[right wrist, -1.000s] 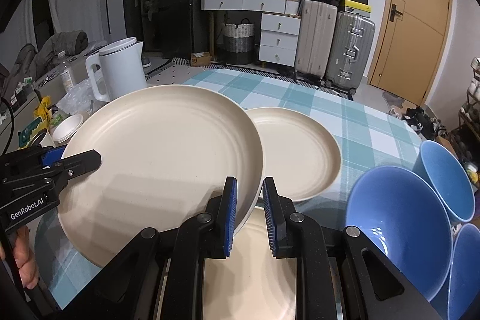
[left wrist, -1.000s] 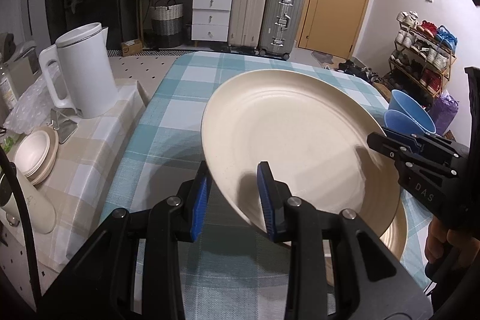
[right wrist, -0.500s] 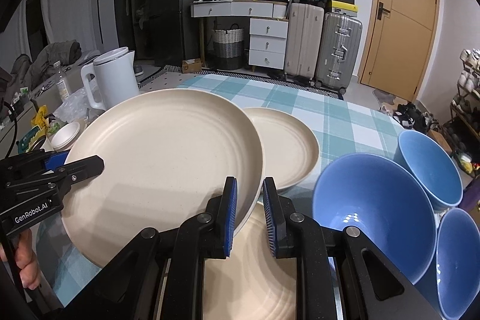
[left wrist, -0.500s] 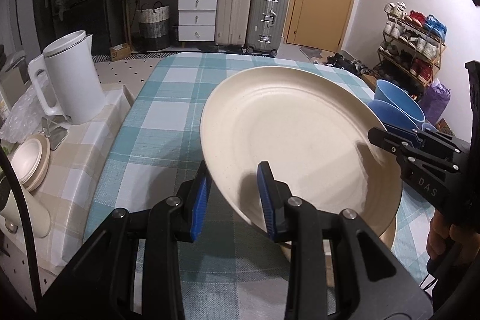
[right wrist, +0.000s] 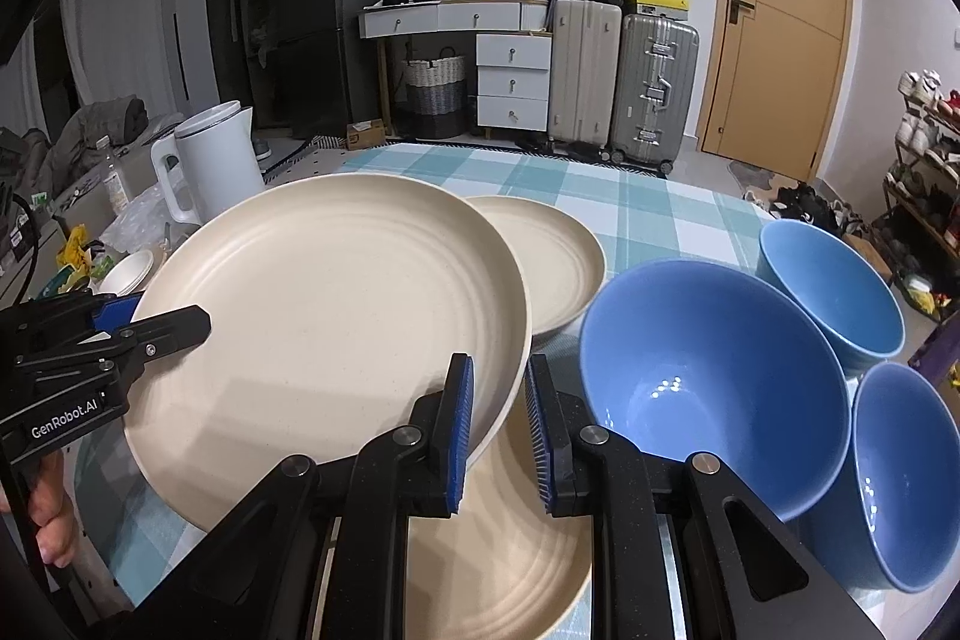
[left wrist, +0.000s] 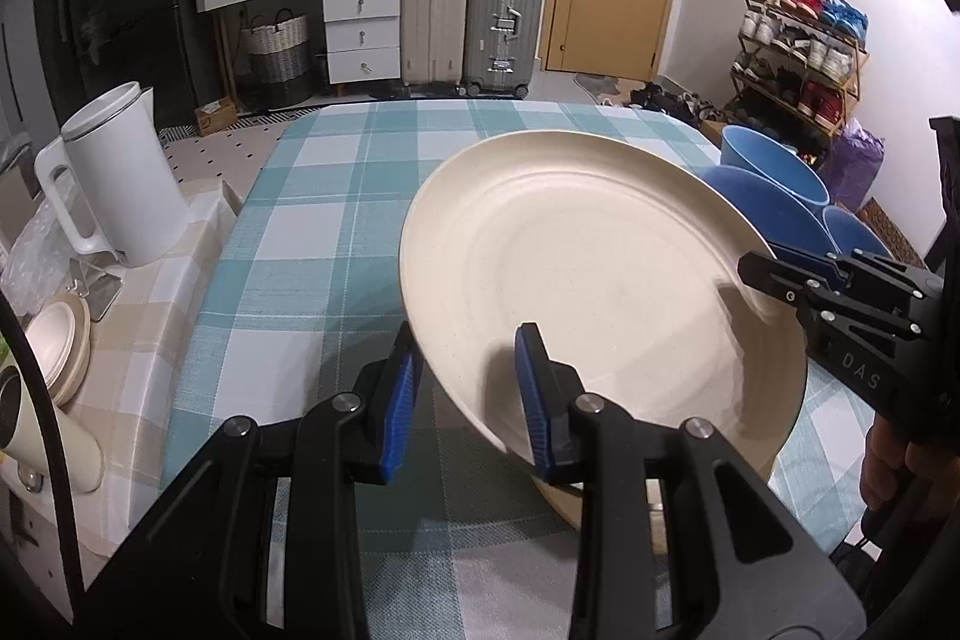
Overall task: Organize plates and bowls
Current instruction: 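Carry the cream plate with the right gripper onto another cream plate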
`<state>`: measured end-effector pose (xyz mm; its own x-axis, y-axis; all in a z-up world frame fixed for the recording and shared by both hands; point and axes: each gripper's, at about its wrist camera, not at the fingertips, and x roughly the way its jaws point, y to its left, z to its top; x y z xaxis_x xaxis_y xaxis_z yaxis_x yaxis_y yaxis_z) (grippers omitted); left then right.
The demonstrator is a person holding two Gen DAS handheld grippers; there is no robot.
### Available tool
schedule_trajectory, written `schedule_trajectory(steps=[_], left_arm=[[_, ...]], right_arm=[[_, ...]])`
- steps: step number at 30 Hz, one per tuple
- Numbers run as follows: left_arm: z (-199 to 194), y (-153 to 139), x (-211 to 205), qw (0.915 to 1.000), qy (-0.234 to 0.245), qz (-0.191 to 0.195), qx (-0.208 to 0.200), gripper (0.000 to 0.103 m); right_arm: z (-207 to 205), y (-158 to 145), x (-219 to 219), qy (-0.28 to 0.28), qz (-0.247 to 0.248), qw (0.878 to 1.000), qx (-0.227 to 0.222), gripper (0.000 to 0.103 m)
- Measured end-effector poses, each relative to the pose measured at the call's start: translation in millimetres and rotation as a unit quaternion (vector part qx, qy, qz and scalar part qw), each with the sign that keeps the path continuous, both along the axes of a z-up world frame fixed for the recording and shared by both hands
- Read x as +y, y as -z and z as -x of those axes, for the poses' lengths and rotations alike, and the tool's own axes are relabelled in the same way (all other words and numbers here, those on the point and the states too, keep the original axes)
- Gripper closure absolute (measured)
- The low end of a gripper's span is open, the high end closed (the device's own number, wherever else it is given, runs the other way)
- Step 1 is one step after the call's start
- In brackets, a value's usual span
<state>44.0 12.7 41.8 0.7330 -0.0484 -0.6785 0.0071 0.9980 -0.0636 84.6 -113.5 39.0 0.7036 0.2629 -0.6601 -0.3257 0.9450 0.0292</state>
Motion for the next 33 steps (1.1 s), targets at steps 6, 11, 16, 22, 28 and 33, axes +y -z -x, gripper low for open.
schedule_trajectory(steps=[6,11,16,22,28,33], left_arm=[[2.3,0.9,-5.0,0.9998,0.017,-0.001,0.004,0.075],[2.5,2.8,-8.4,0.9995,0.03,-0.01,0.011,0.075],[1.3,6.6,-10.4,0.9988,0.042,-0.018,0.019,0.075],[-1.8,13.5,-15.8,0.9977,0.054,-0.028,0.029,0.075],[-2.1,18.7,-19.9,0.9963,0.066,-0.039,0.039,0.075],[-3.4,23.8,-24.6,0.995,0.074,-0.048,0.048,0.075]], right_arm=[[12.0,1.1,-9.0,0.005,-0.002,1.0,0.0,0.085],[18.5,3.4,-10.4,0.011,-0.004,1.0,0.002,0.085],[21.5,5.6,-11.8,0.017,-0.006,1.0,0.008,0.085],[29.9,7.4,-14.9,0.021,-0.003,1.0,0.01,0.085],[36.3,13.4,-18.9,0.027,-0.002,0.999,0.017,0.085],[39.6,18.4,-20.9,0.03,-0.001,0.999,0.024,0.085]])
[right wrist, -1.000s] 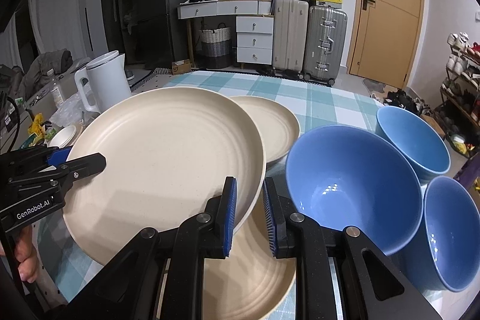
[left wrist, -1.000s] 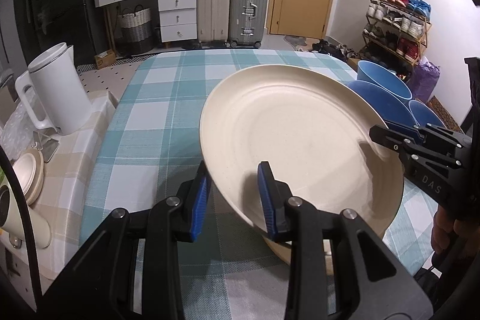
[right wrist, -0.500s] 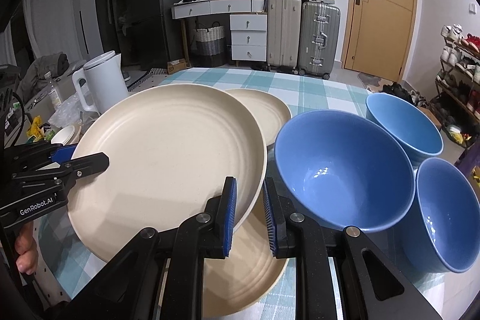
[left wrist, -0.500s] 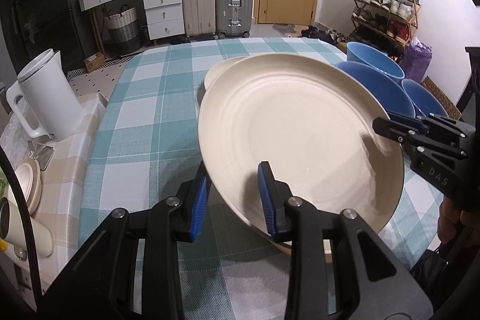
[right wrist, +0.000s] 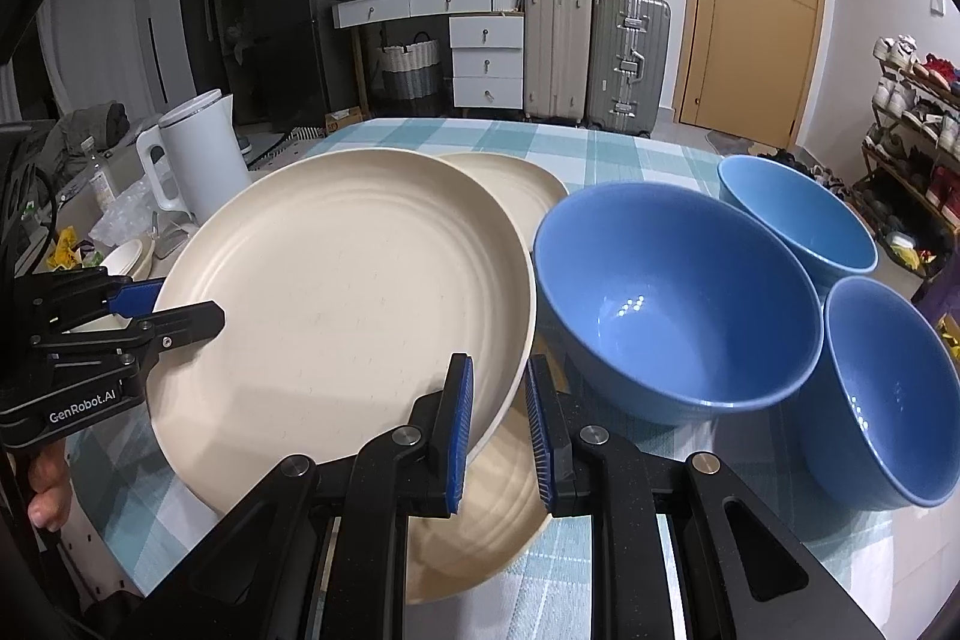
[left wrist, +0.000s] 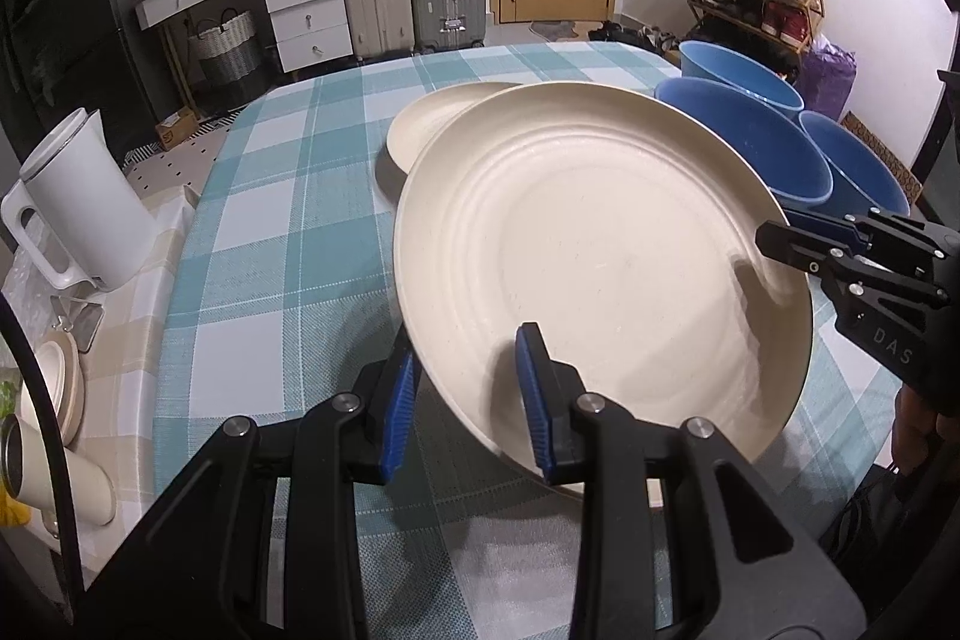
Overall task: Organize plates and bowls
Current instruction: 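Carry the cream plate with the right gripper onto another cream plate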
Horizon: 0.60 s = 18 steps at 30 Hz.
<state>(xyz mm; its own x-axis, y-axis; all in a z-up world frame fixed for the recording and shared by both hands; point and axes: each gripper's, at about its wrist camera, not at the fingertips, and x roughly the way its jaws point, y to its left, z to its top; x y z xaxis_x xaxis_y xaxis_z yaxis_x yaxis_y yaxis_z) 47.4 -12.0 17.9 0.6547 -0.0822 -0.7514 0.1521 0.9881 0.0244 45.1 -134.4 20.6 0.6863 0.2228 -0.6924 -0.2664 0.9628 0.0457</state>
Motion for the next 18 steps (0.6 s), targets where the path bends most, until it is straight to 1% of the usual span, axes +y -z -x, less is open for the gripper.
schedule_trajectory(steps=[18], left_arm=[[-5.5,16.9,-9.6,0.9992,0.021,-0.026,0.024,0.074]], right_arm=[[4.3,15.1,-1.3,0.004,0.012,1.0,0.019,0.085]])
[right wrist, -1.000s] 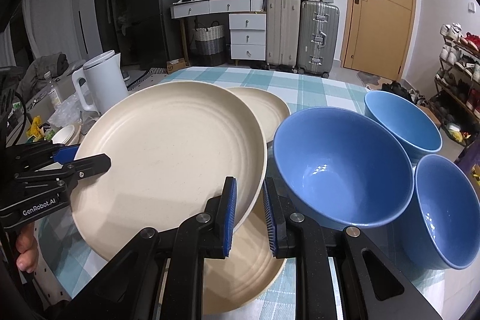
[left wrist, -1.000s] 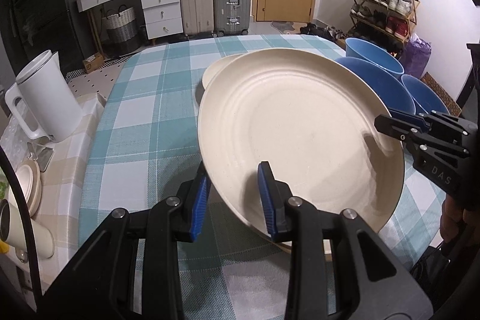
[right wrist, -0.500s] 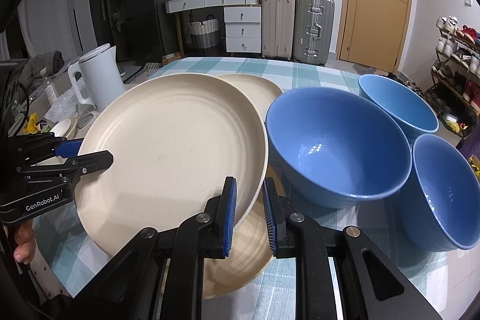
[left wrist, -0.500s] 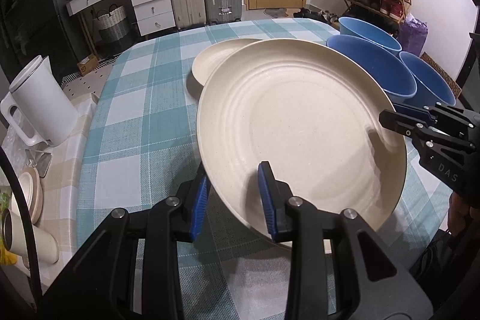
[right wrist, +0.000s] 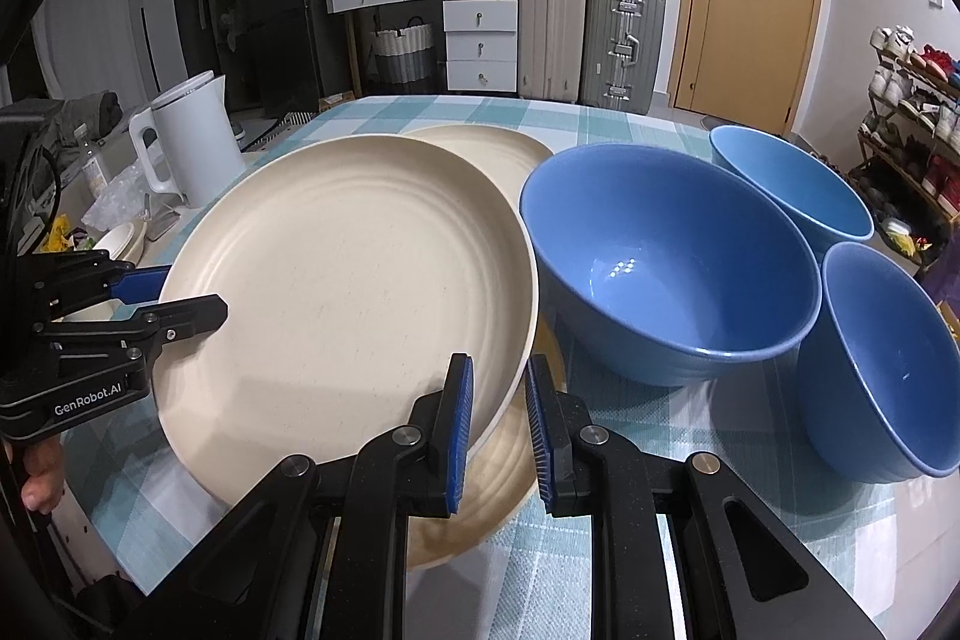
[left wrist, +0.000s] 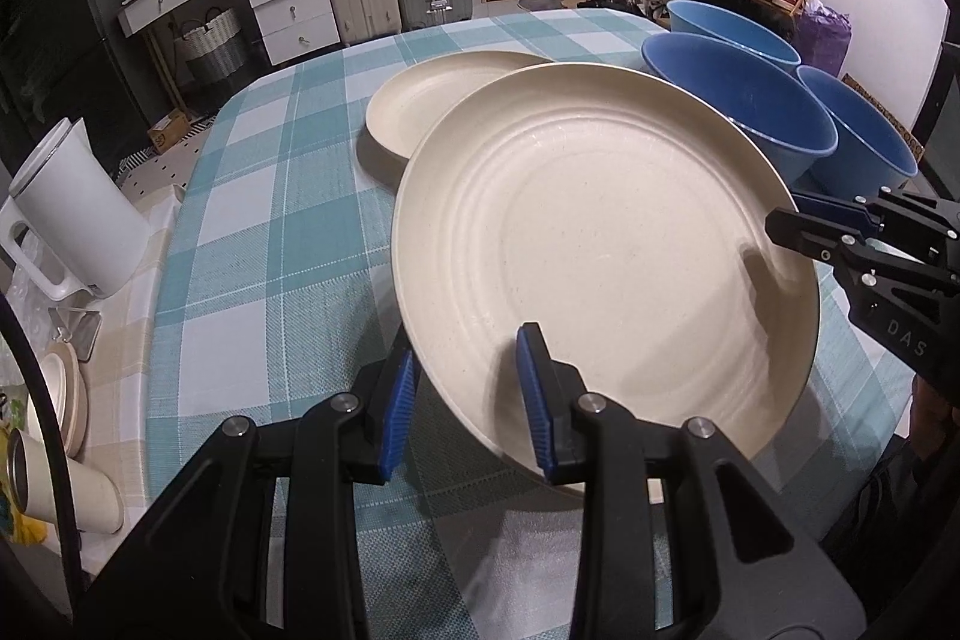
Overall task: Organize plates and bowls
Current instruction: 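Carry the cream plate with the right gripper onto another cream plate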
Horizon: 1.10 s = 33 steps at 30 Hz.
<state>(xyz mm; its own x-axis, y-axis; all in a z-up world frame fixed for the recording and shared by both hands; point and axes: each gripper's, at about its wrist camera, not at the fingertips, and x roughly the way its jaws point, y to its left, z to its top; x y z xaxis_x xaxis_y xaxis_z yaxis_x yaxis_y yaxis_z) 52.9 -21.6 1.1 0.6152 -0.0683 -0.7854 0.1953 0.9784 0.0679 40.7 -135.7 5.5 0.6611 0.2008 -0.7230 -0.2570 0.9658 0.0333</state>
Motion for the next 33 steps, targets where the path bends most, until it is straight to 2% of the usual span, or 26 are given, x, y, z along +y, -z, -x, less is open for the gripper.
schedule_trajectory(steps=[33], left_arm=[[-5.1,31.2,-21.0,0.9976,0.028,-0.051,0.036,0.071]], right_arm=[[3.7,21.3,-1.6,0.013,0.018,0.999,0.026,0.082]])
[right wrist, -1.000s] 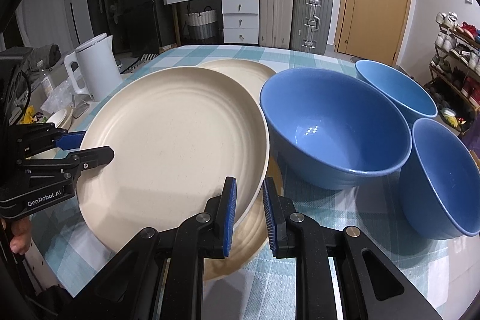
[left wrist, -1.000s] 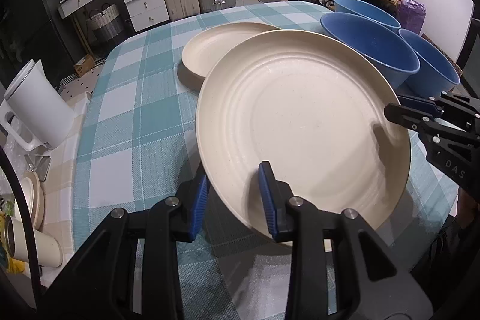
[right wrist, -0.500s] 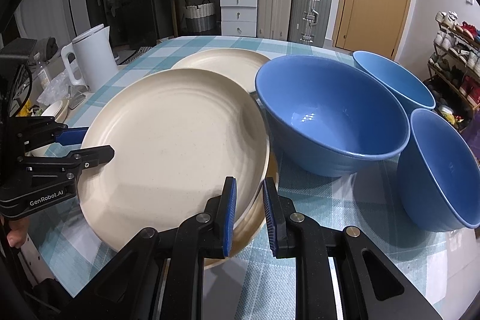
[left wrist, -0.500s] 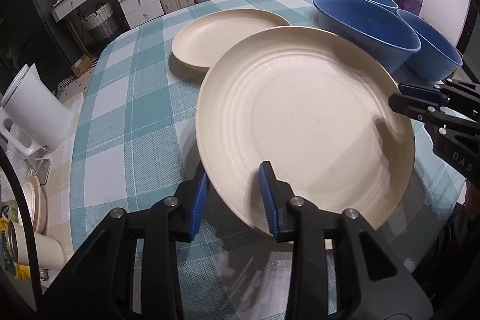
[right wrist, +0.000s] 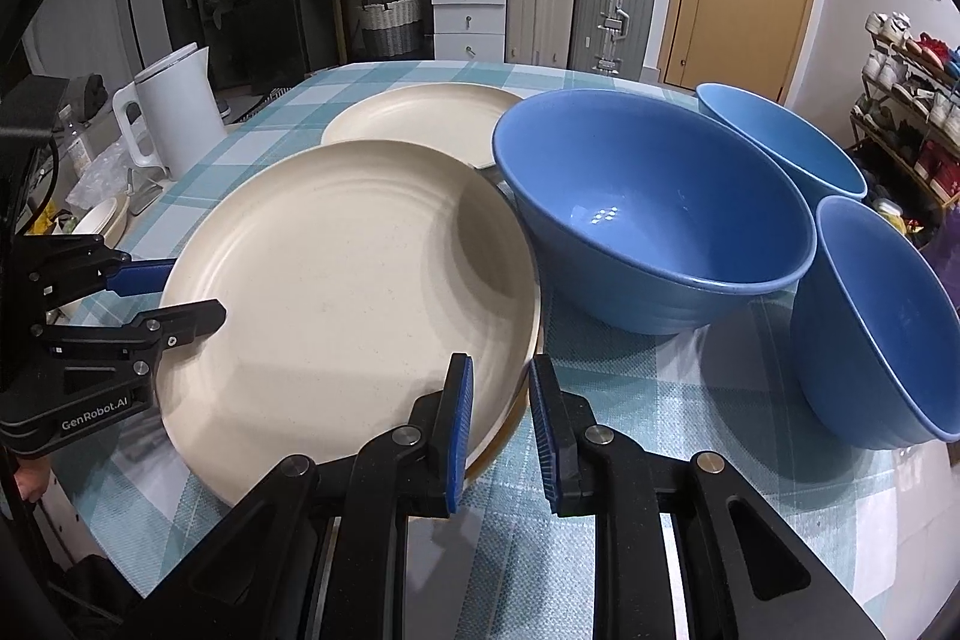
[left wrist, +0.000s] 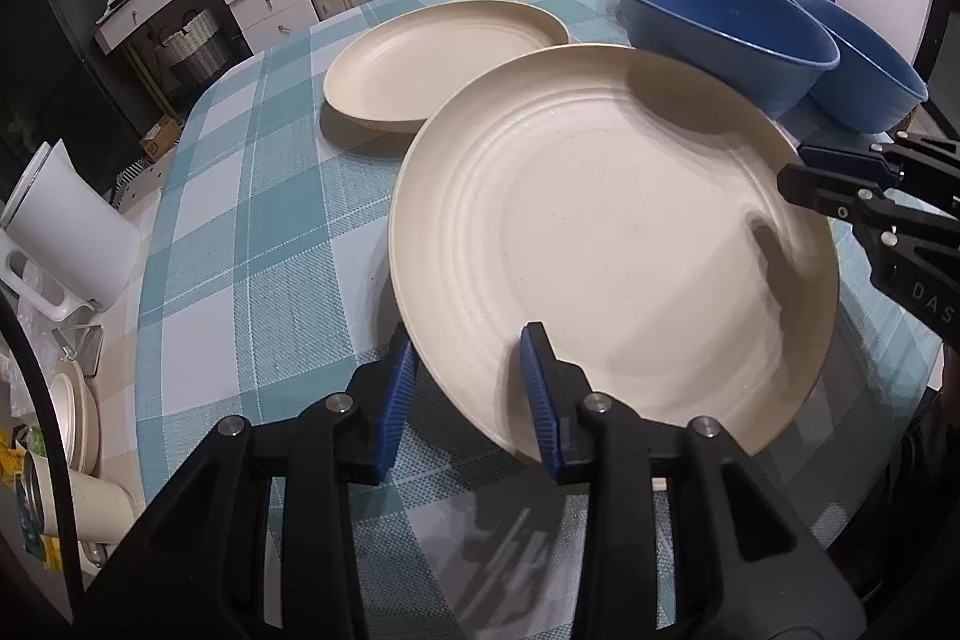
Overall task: Organize plates and bowls
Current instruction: 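Carry the cream plate with the right gripper onto another cream plate, then open the right gripper to release the plate onto the stack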
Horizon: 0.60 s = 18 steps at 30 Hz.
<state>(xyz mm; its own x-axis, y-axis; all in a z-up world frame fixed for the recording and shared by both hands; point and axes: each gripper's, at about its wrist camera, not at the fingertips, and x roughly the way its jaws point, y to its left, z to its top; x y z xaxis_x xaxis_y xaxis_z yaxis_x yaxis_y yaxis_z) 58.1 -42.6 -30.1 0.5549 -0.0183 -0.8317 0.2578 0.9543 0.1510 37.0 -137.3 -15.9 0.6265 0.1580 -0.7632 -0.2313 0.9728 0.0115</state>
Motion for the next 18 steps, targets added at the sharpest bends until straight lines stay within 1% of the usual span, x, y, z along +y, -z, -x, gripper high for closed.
schedule_trajectory(steps=[4,6,9,12,13,14,16,18], left_arm=[[0.5,4.1,-3.9,0.9999,0.006,-0.008,0.004,0.07],[-0.5,5.9,-6.0,0.9999,0.009,-0.013,0.004,0.07],[-2.5,8.5,-6.3,0.9998,0.006,-0.014,0.01,0.067],[-1.7,9.3,-7.6,0.9998,0.007,-0.019,0.009,0.064],[-1.9,9.5,-7.1,0.9997,0.005,-0.021,0.009,0.059],[-2.3,9.7,-6.4,0.9997,0.001,-0.024,0.008,0.051],[-4.4,9.9,-2.4,0.9995,-0.011,-0.03,0.005,0.043],[-6.5,9.2,3.2,0.9994,-0.021,-0.028,0.005,0.043]], right_arm=[[0.0,0.3,0.8,-0.002,-0.002,1.0,0.0,0.082],[1.9,-1.9,4.0,-0.018,-0.018,1.0,-0.002,0.082],[2.9,-1.2,11.1,-0.022,0.009,1.0,-0.012,0.082],[0.4,1.6,11.7,-0.023,-0.001,1.0,-0.002,0.082],[0.2,2.5,10.4,-0.022,-0.002,1.0,-0.001,0.082],[0.2,3.1,9.6,-0.02,-0.001,1.0,-0.001,0.08],[-0.1,3.9,8.3,-0.017,-0.002,1.0,0.0,0.077],[-0.4,3.1,7.8,-0.015,-0.004,1.0,-0.001,0.068]])
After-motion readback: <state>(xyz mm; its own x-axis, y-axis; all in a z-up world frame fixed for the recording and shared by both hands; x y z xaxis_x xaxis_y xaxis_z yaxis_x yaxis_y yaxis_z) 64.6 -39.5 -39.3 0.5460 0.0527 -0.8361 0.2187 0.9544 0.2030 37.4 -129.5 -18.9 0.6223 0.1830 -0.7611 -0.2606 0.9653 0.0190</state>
